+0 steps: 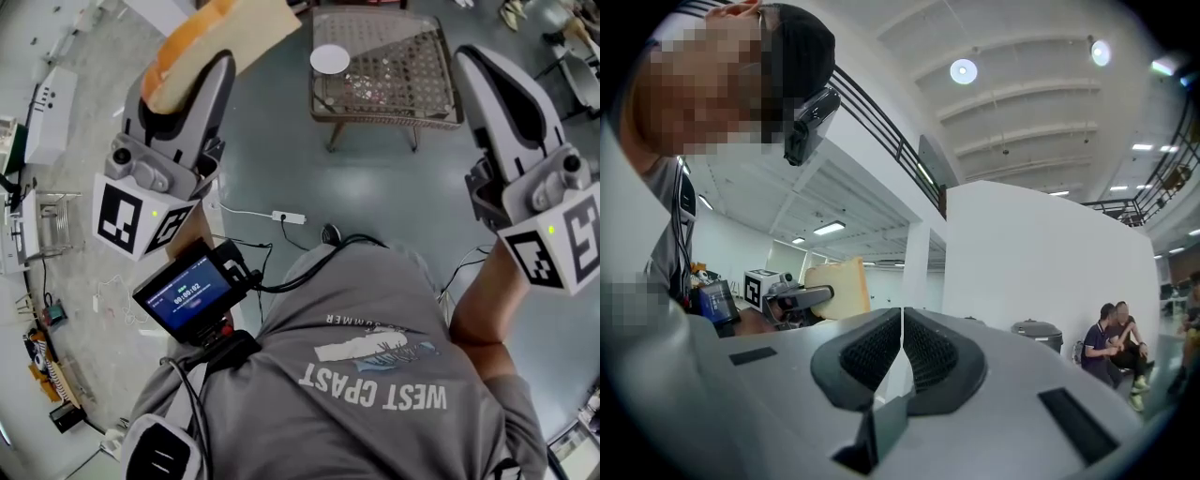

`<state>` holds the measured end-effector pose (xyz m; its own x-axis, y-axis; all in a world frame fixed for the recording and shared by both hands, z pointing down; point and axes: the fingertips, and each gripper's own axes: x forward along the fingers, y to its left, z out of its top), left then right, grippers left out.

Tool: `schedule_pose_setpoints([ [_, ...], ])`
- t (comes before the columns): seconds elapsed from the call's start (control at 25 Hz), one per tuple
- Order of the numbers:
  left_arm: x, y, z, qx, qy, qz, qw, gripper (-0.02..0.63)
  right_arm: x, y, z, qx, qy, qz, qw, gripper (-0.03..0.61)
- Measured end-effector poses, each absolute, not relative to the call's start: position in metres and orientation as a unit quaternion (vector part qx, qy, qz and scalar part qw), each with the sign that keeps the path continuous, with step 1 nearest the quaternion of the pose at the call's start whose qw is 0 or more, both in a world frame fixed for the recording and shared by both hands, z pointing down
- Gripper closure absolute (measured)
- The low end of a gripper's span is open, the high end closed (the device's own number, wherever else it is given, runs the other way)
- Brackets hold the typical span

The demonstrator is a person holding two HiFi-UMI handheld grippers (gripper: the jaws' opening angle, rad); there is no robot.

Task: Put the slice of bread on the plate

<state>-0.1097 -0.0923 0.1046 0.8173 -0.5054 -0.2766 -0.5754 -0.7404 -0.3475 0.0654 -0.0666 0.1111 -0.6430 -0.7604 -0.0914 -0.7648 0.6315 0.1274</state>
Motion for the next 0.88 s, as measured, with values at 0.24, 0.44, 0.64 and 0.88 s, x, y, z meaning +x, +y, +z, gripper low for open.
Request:
schedule_pose_setpoints([
  [0.24,-0.109,-0.091,0.108,-0.933,0.285,0.089,0.203,0.515,0.065,-0.062,0.113,-0.427,0.901,0.074,0.003,0.571],
  [0.44,-0.108,-0.095,0.109,-0.932,0.289,0.086,0.202,0.515,0.064,-0.067,0.112,-0.421,0.904,0.075,0.004,0.571],
  [0.64,-0.110,-0.097,0.111,-0.928,0.301,0.077,0.204,0.514,0.060,-0.078,0.113,-0.405,0.911,0.075,0.009,0.571],
  [0.88,-0.116,-0.104,0.114,-0.923,0.322,0.066,0.201,0.514,0.054,-0.094,0.116,-0.384,0.921,0.068,0.011,0.571],
])
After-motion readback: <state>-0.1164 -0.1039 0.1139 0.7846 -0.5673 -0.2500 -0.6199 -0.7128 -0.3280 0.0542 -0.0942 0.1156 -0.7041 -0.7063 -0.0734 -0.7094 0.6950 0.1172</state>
